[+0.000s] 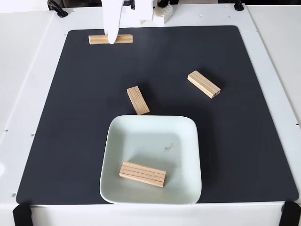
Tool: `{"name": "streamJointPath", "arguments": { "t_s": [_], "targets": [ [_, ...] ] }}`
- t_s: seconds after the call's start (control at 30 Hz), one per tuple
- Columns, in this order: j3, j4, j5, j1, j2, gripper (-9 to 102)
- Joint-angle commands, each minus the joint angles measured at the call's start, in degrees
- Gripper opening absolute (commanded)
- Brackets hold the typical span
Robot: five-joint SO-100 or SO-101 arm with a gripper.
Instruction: Pick up the wooden block and place them on the plate.
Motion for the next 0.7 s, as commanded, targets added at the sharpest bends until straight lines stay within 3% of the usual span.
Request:
{"name": "streamJointPath", "arguments": {
  "t_s": [0.0, 0.3, 0.67],
  "targets": [
    [2.11, -7.21, 5.27, -4.13, 4.92, 0],
    [-3.78, -35.42, 23.03, -9.32, -11.51, -1],
    [-33.75, -36.56, 33.22, -9.49, -47.02, -1]
  ]
}}
